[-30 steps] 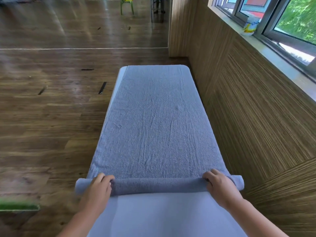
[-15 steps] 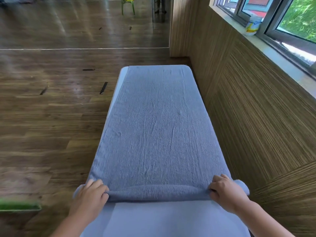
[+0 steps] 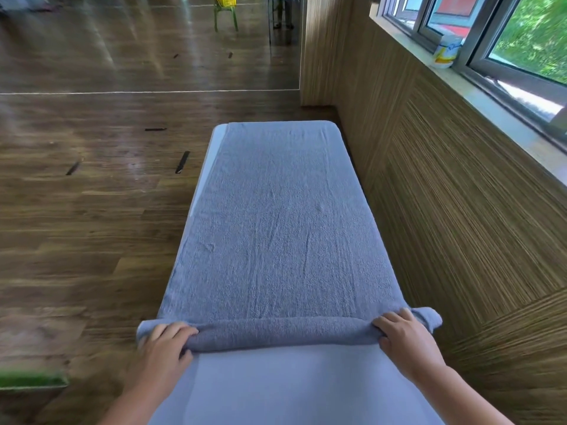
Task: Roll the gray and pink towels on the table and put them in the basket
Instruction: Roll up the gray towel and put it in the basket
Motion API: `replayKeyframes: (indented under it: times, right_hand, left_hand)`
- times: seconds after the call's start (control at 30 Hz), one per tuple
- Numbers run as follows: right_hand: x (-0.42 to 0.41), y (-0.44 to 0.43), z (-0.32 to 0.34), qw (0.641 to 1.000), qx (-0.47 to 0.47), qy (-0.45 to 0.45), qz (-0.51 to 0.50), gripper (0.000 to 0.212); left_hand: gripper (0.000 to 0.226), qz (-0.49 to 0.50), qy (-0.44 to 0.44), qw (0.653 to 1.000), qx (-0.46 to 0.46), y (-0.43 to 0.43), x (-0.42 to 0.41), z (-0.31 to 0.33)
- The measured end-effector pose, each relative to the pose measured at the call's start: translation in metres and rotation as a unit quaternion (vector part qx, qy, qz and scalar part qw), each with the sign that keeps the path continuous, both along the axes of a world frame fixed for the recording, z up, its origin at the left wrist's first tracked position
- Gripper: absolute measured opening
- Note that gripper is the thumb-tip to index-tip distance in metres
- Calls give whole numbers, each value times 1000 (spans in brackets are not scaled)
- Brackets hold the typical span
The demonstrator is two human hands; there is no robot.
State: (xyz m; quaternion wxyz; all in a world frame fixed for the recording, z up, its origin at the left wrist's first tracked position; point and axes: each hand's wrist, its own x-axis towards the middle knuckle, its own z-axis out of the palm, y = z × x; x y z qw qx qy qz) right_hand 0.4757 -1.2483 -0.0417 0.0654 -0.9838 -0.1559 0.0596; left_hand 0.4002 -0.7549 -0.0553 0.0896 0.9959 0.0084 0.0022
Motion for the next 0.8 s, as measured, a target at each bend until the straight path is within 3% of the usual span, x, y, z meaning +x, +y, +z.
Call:
replayKeyframes:
  times: [0.07,0.17,0.33,0.43,0.5,0.63,0.7,0.8]
  right_hand:
    - [2,0,4,1000,-4,7,0,3]
    - [0,-4,3,999,-17,44,6,43]
    - [2,1,13,992,-19,124,-28,24]
    - [4,7,12,992,41,89,-80,23]
    - [1,4,6,993,77,58,-65,33]
    - [-7,1,0,998,40,44,36,36]
    - [-7,3,-2,998,33,32,33,25]
    - [-4,4,-7,998,25,-7,50,1]
  left_hand:
    - [30,-1,-1,1000,15,1,1,3]
    - [18,-11,-17,999,42,3,-5,3]
    - [19,-11,-25,999,37,4,-10,8]
    - [8,39,-19,999,-10,1,-1,9]
    - [31,37,-9,998,-53,-2,2,6]
    - [41,-39,-1,998,-55,-9,-3,1]
    - [45,-39,22,999,-30,-13,-2,3]
    - [28,-22,35,999,-19,-11,-2,5]
